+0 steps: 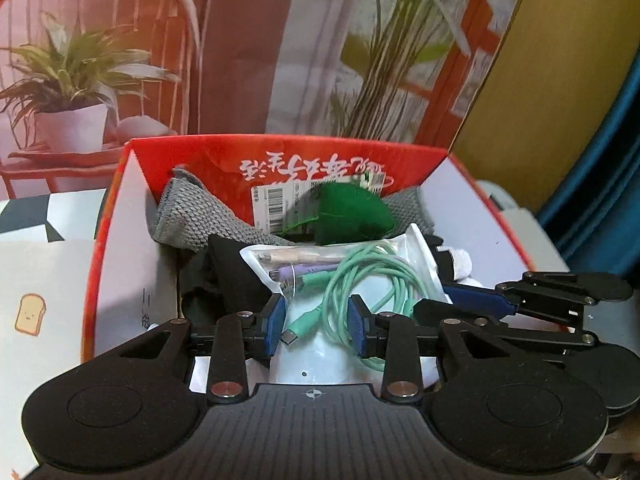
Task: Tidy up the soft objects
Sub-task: 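Lift the cable bag with both tools and lower it into the box, then open both tools and withdraw them from the box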
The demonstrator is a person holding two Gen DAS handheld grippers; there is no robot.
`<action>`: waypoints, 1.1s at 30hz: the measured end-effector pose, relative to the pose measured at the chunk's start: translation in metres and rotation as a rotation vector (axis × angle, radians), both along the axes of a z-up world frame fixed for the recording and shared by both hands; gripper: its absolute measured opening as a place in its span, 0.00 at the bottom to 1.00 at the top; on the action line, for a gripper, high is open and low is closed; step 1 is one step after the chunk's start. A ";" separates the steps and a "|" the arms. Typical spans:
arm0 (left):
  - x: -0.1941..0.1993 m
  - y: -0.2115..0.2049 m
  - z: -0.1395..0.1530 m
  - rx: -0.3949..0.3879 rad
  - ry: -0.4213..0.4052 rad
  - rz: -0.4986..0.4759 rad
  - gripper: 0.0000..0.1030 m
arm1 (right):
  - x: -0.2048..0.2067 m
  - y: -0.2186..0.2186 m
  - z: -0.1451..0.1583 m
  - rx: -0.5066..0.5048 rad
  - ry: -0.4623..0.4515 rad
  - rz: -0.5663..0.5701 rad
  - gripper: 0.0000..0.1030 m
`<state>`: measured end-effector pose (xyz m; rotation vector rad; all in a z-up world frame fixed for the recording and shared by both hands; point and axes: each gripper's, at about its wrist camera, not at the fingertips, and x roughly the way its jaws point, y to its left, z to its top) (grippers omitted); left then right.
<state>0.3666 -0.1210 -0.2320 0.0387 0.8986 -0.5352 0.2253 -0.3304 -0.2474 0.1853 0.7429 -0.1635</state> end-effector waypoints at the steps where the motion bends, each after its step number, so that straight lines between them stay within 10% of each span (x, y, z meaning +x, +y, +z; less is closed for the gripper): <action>1: 0.002 -0.002 -0.001 0.014 0.005 -0.007 0.35 | 0.003 -0.002 -0.003 0.008 0.016 -0.002 0.17; 25: 0.007 -0.008 -0.014 0.041 0.087 -0.009 0.39 | 0.020 -0.007 -0.017 0.047 0.200 -0.058 0.26; 33: -0.021 0.006 0.023 0.027 -0.053 -0.014 0.75 | 0.002 0.002 0.012 0.000 0.154 -0.070 0.63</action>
